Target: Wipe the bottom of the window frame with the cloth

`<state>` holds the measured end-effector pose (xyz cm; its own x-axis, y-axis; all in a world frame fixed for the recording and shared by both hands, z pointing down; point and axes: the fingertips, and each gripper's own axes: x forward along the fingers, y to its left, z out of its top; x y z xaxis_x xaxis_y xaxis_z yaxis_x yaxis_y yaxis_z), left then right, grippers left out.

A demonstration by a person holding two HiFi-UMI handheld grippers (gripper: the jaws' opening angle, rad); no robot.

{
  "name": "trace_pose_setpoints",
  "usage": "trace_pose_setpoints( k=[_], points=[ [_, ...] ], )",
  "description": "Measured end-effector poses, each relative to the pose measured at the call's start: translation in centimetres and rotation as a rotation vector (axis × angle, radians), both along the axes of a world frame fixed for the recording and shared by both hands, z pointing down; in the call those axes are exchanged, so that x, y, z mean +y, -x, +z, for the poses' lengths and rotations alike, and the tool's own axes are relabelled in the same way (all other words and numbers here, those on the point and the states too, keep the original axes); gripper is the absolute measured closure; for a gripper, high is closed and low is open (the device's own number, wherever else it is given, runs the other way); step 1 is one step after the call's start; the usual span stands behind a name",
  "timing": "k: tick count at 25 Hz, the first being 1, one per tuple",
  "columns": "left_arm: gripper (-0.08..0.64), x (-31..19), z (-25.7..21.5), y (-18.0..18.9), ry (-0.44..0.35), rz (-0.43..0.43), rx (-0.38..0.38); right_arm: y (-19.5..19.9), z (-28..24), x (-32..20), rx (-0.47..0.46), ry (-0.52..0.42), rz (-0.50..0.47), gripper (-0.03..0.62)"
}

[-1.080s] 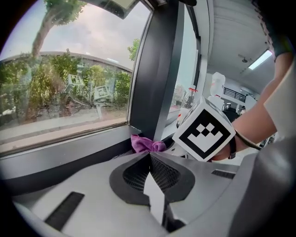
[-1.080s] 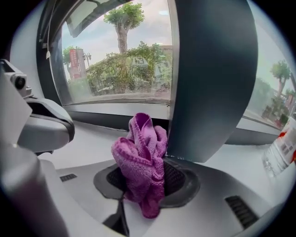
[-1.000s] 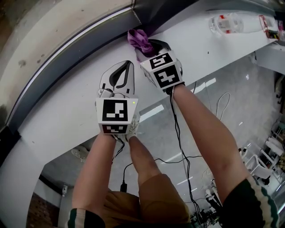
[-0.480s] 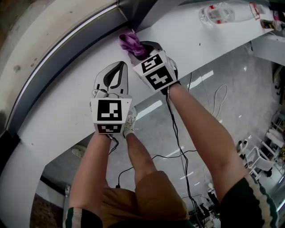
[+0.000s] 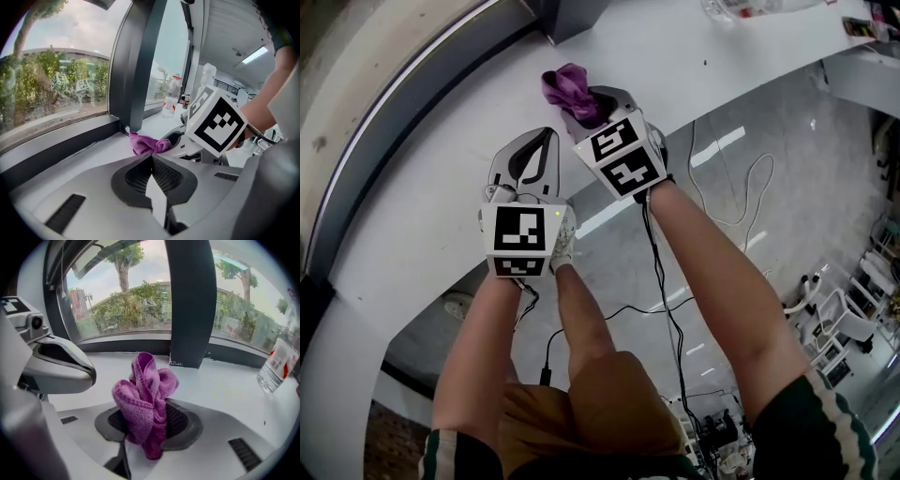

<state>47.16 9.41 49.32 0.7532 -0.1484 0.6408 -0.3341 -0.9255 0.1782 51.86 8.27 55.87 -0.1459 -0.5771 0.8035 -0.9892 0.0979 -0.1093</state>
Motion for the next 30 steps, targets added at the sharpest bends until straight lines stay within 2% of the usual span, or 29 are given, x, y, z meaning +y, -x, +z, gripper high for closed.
trace_pose_setpoints(
  k=[13,30],
  points=[
    [0.557,5.9,0.9,-0.7,0.054,0.051,-0.026,0.8,-0.7,7.8,-0.024,-0.007,0.091,0.43],
    [0.557,5.5,0.9,2.1,0.048,0.004,-0.004,1.9,-0.6,10.3,0.0,0.004,0.171,0.43]
  ],
)
